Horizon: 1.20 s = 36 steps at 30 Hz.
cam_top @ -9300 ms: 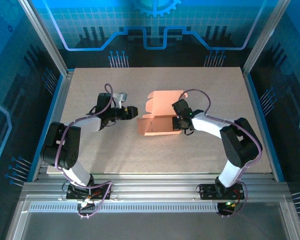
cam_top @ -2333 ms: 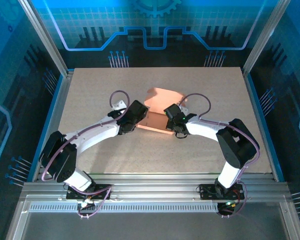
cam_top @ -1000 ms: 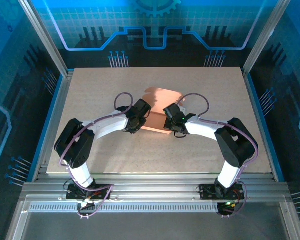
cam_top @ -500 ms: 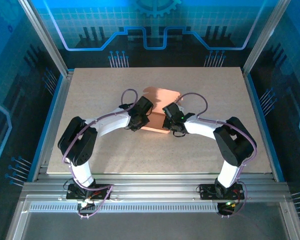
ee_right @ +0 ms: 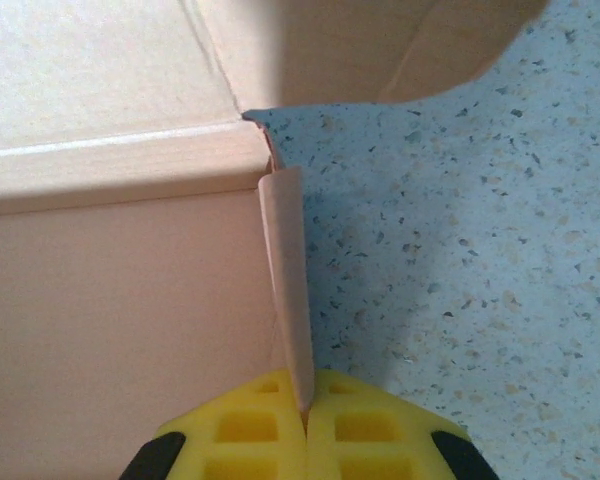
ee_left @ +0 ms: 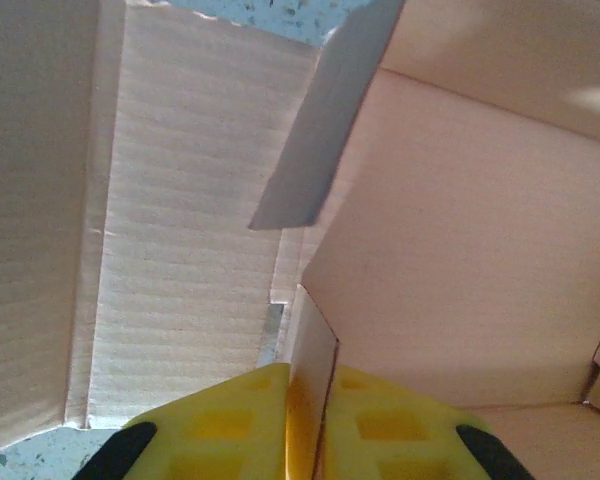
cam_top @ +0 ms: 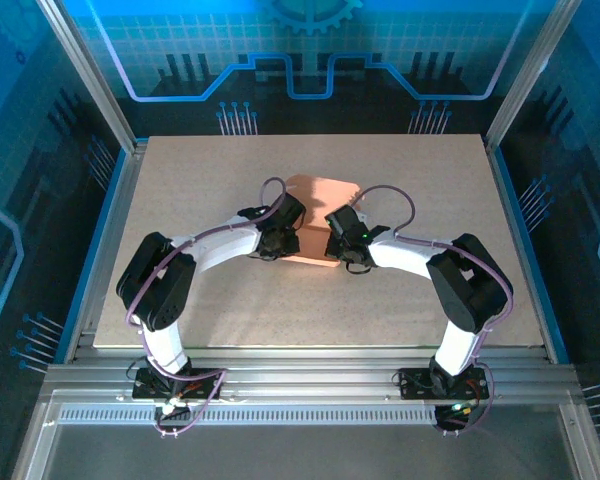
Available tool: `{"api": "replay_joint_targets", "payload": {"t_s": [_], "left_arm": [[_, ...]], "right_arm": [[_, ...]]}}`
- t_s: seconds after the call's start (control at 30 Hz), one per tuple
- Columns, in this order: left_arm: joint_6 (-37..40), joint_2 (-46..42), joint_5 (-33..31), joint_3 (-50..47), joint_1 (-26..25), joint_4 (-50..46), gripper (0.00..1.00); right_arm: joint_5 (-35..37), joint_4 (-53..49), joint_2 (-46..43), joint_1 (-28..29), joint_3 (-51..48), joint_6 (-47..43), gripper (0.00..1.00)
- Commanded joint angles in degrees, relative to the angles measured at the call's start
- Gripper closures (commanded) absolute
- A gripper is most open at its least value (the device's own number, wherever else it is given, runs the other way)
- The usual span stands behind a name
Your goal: Fold the paper box
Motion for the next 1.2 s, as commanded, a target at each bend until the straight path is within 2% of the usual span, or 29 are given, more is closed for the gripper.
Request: {"api": "replay_joint_targets", "payload": {"t_s": [0.0,0.23,0.5,0.73,0.83,0.9,1.03,1.1,1.17], "left_arm": [[10.50,-0.19,8.04,-1.31,0.00,2.06,0.88],[19.77,0.73,17.18,-1.27,0.65,2.25,0.87],[27.58,1.65,15.78,0.15,0.61,-1.13,0.84],[26.71,-0.32,12.66,-0.83,0.65,1.58,0.82],[23.63,-2.95,10.67,-0.89,0.74,3.05,0.74],[22.11,-5.60,10.84,-1.20,0.72,4.87,0.63],[20.15,-12.86,9.14,-3.75,1.08,9.84,0.55],[19.74,-16.46,7.35,-5.33,1.78,11.71,0.46],[19.18,-20.11,6.92,-7.50,3.07,13.70,0.42]], "right_arm": [[-1.29,0.31,1.51,0.54,0.29,-0.51,1.00],[-1.04,0.06,1.39,0.64,0.43,-0.85,1.00],[-1.17,-0.21,1.69,0.73,0.88,-1.06,1.00],[-1.13,-0.41,1.89,0.69,1.25,-1.28,1.00],[-0.76,-0.55,2.08,0.73,1.51,-1.61,1.00],[-0.59,-0.64,2.00,0.49,1.56,-2.01,1.00],[-0.47,-0.60,1.22,-0.52,1.15,-2.71,1.00],[-0.59,-0.10,0.40,-1.32,0.46,-3.06,1.00],[-1.24,0.88,-0.57,-2.36,-0.47,-3.88,1.00]]}}
